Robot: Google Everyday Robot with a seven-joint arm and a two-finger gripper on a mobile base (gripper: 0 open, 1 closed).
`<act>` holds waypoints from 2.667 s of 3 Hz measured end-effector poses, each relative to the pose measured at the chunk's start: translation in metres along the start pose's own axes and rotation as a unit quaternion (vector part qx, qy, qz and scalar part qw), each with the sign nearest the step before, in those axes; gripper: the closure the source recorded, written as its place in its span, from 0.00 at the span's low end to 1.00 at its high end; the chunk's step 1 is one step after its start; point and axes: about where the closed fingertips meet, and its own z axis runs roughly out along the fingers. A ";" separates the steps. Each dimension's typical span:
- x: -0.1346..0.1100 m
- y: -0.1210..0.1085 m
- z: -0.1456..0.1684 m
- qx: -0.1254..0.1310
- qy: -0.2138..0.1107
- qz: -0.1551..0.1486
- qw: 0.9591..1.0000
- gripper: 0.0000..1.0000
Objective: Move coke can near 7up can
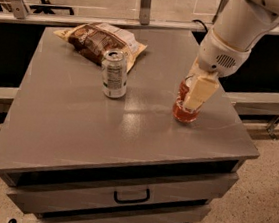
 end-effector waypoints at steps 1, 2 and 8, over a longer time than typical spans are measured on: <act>-0.023 -0.008 0.007 0.001 -0.007 -0.027 1.000 1.00; -0.045 -0.014 0.011 -0.002 -0.005 -0.051 0.999 1.00; -0.122 -0.036 0.033 -0.032 -0.006 -0.124 0.992 0.12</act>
Offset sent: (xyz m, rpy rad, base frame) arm 0.0259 0.0684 0.0023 -0.0162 -0.0057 0.1632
